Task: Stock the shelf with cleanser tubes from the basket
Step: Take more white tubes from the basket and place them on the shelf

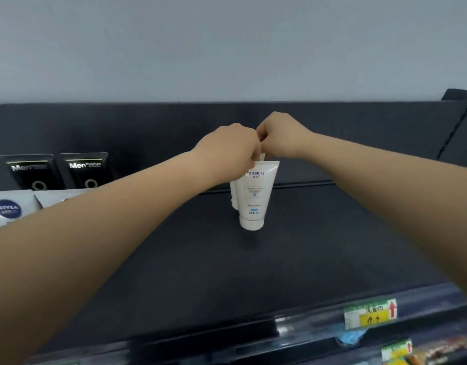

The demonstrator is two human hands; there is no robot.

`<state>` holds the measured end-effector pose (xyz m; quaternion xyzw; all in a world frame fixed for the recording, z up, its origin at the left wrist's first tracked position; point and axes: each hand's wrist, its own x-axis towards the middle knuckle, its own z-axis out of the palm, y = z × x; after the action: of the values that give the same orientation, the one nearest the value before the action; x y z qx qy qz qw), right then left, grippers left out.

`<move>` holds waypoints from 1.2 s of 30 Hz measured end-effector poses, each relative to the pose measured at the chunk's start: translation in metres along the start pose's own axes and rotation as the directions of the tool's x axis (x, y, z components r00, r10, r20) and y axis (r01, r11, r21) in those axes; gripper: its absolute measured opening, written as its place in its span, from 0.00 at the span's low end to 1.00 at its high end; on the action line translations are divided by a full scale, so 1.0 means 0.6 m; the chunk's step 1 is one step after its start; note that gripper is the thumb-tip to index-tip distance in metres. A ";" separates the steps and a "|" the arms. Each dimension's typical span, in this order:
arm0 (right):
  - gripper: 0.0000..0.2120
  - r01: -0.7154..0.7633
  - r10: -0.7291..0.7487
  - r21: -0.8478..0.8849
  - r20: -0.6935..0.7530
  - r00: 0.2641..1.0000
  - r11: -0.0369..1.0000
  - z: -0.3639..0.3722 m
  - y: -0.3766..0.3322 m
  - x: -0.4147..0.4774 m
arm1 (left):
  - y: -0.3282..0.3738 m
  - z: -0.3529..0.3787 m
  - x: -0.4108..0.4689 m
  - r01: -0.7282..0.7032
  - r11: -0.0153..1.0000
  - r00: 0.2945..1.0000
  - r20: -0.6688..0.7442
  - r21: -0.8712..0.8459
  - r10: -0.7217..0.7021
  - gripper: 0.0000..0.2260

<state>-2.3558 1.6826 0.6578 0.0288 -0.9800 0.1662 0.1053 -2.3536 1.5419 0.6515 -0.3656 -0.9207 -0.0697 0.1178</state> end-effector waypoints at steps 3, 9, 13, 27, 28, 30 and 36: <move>0.18 -0.021 0.021 0.007 0.000 1.000 1.000 0.010 0.010 0.017 | -0.010 0.014 0.019 0.006 1.000 1.000 -0.001 -0.006 -0.006 0.11; 0.18 -0.032 0.032 -0.007 0.002 0.999 0.999 0.026 0.023 0.039 | -0.019 0.035 0.039 -0.008 0.999 1.000 0.000 0.034 0.008 0.12; 0.17 -0.028 0.028 -0.027 0.012 1.000 0.999 0.037 0.032 0.051 | -0.025 0.047 0.047 -0.018 0.997 1.000 0.008 0.069 0.018 0.11; 0.15 -0.029 0.030 0.016 -0.005 1.000 0.999 0.048 0.052 0.061 | -0.031 0.072 0.070 -0.001 0.996 0.998 -0.057 0.087 0.006 0.11; 0.15 -0.028 0.028 0.017 -0.005 1.000 0.999 0.048 0.053 0.061 | -0.031 0.073 0.071 0.002 0.996 0.998 -0.061 0.092 0.004 0.11; 0.11 -0.030 0.030 0.021 -0.003 1.000 0.999 0.047 0.055 0.062 | -0.030 0.073 0.073 0.003 0.995 0.998 -0.062 0.105 0.004 0.11; 0.09 -0.041 0.040 0.025 0.018 0.999 0.999 0.046 0.059 0.063 | -0.023 0.068 0.073 0.021 0.995 0.999 -0.035 0.102 -0.017 0.11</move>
<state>-2.4012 1.7059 0.6295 0.0116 -0.9791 0.1807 0.0931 -2.4007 1.5696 0.6231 -0.3491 -0.9243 -0.0296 0.1512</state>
